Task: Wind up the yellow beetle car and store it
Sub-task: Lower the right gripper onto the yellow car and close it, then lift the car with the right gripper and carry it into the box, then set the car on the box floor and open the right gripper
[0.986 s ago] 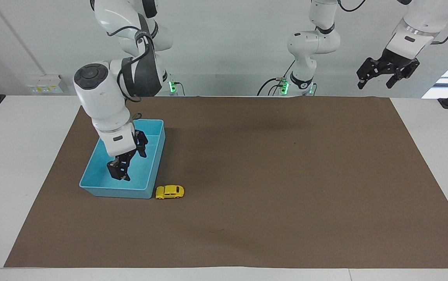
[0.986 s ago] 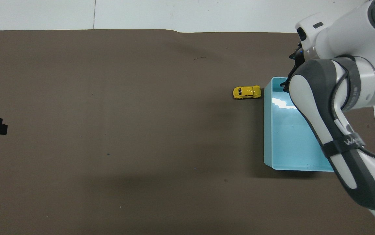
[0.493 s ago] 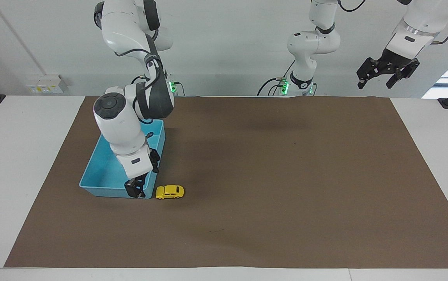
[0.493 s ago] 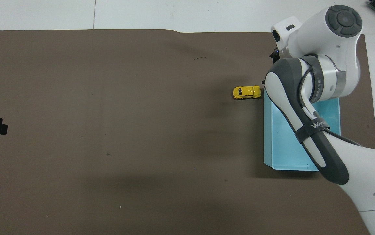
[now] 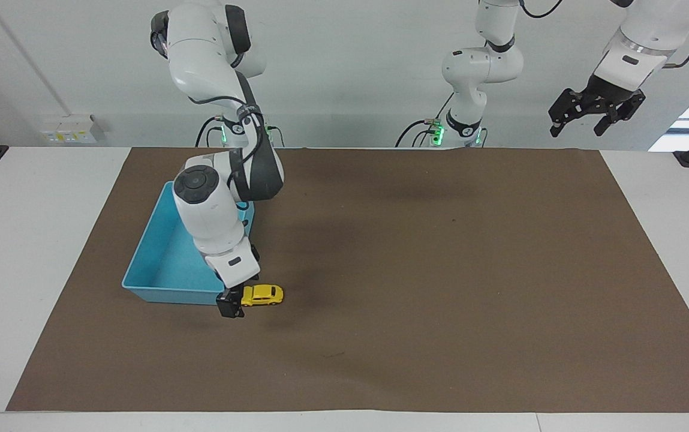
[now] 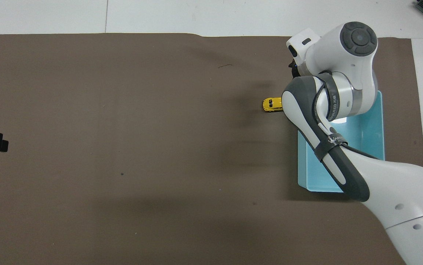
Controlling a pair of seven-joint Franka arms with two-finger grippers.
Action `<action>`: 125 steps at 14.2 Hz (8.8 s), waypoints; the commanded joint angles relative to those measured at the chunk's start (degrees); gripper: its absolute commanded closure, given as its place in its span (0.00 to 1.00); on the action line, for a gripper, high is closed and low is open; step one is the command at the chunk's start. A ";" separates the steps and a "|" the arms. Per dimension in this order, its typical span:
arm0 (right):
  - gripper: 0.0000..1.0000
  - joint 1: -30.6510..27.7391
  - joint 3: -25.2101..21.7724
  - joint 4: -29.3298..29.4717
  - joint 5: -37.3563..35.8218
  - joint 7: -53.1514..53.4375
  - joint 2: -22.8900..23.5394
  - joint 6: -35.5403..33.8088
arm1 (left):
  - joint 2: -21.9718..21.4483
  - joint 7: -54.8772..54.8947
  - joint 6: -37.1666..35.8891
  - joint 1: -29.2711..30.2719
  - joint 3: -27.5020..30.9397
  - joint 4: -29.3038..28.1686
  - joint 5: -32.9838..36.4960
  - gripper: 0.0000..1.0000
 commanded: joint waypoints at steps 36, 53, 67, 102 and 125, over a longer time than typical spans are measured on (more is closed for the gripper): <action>0.59 1.70 0.67 -14.22 1.16 -5.02 -3.12 7.37 | -0.72 -0.20 1.06 3.29 -0.51 -0.72 -1.07 0.00; 0.69 1.62 1.47 -7.03 1.34 -3.00 -7.87 -4.40 | -0.72 -0.20 1.06 3.11 -0.51 -0.72 -1.07 0.00; 0.73 -2.25 0.76 -7.10 3.01 1.13 -14.11 -12.15 | -0.72 -0.20 1.06 3.11 -0.51 -0.72 -1.07 0.00; 0.82 -14.37 0.59 -28.37 2.83 70.56 -23.69 -10.05 | -0.72 -0.20 1.06 3.11 -0.51 -0.81 -1.07 0.00; 0.75 -13.76 0.67 -35.58 2.83 72.59 -19.47 2.44 | -0.72 -0.20 1.06 3.11 -0.51 -0.81 -1.07 0.00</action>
